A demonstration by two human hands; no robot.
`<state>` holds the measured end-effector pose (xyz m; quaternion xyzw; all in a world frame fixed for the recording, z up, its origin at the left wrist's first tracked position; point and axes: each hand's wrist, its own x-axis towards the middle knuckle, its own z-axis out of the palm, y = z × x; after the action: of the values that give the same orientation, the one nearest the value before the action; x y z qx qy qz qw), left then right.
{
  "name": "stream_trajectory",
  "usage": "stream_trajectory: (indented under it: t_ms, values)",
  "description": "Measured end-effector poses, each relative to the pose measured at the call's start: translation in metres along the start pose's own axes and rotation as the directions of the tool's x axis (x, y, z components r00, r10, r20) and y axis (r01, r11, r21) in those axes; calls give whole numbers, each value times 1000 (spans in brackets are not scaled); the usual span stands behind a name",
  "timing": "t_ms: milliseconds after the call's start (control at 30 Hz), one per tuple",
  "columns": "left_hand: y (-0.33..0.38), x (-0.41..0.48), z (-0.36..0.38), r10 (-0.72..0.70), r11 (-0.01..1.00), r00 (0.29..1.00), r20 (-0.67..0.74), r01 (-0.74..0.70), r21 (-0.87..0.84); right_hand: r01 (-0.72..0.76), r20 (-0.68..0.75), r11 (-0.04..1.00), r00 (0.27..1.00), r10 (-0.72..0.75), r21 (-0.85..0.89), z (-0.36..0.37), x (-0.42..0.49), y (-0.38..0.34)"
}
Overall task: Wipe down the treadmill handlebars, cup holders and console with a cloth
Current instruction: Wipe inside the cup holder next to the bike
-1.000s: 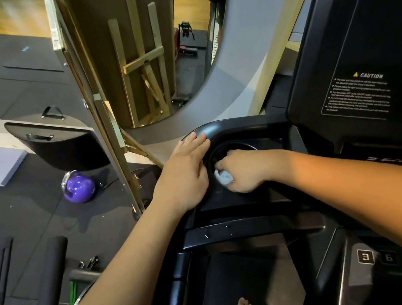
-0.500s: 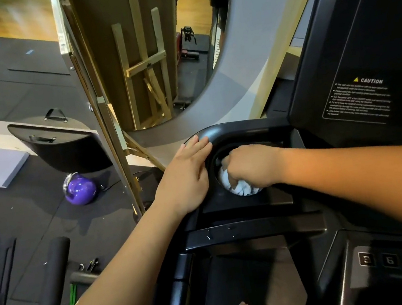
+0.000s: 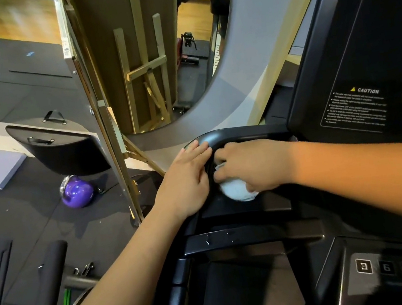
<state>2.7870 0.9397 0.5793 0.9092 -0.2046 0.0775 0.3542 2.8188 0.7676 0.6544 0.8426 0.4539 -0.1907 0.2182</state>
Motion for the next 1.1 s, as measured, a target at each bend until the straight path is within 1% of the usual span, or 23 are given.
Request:
stream_trajectory:
  t_ms: [33,67,100,133,167,233,300,367,400,433,500,533,600,667,700,733,767,800,833,900,933,1033,1100]
  values:
    - [1,0,-1,-1,1000,1000,2,1,5,100,-35,986,994,-106,-135,5,-2,-1]
    - [1,0,-1,-1,1000,1000,6,1,9,172,-23,963,983,-181,-210,13,-1,0]
    - [2,-1,-2,-1,1000,1000,6,1,9,205,16,950,978,-207,-236,20,2,1]
    - [2,-1,-2,2,1000,1000,3,-2,7,197,62,952,980,-187,-236,26,7,3]
    - [1,-1,0,3,1000,1000,-3,-3,4,163,90,963,985,-146,-217,30,11,6]
    - [0,-1,2,3,1000,1000,-18,-3,2,84,80,986,994,-73,-143,35,18,12]
    - [0,-1,2,10,1000,999,-30,-10,13,-22,4,999,1000,22,-44,39,19,13]
    - [2,-1,1,10,1000,1000,-23,-10,27,-183,-46,976,981,189,119,47,19,5]
    - [3,-1,0,4,1000,1000,-19,-4,29,-287,-19,929,954,300,234,47,20,-2]
    - [3,0,0,0,999,1000,-24,1,34,-384,32,849,916,401,362,44,24,-9]
    - [2,1,3,-8,999,1000,-19,9,35,-532,219,647,836,503,546,33,39,-15]
    - [1,1,3,-7,999,1000,-12,8,34,-587,321,568,802,503,577,28,46,-15]
    - [-1,2,3,-5,999,1000,0,5,43,-660,475,468,749,461,587,17,48,-9]
    - [-1,1,3,-7,999,1000,8,6,41,-659,513,433,752,414,615,9,40,-2]
    - [-1,1,3,-12,999,1000,11,11,34,-624,483,499,781,396,601,5,34,-2]
    - [-1,1,2,-21,999,1000,8,21,28,-558,409,641,828,384,527,0,29,-3]
    - [-1,1,2,-31,999,1000,5,30,27,-453,296,796,887,355,402,-2,23,-4]
    - [-2,1,3,-33,999,999,8,33,24,-331,182,906,939,290,265,-1,20,-7]
    - [-2,1,3,-27,999,1000,10,27,23,-216,117,966,973,200,144,3,16,-9]
    - [-4,0,3,-17,1000,1000,6,17,25,-37,93,999,995,38,-21,15,14,-8]
    - [-3,0,2,-16,1000,1000,-5,16,22,19,83,998,996,-13,-67,20,13,-6]
    - [1,1,0,0,1000,1000,-15,0,-6,121,70,989,991,-115,-87,28,18,6]
    - [1,2,0,-2,1000,1000,2,2,-12,125,66,992,990,-122,-29,30,21,10]
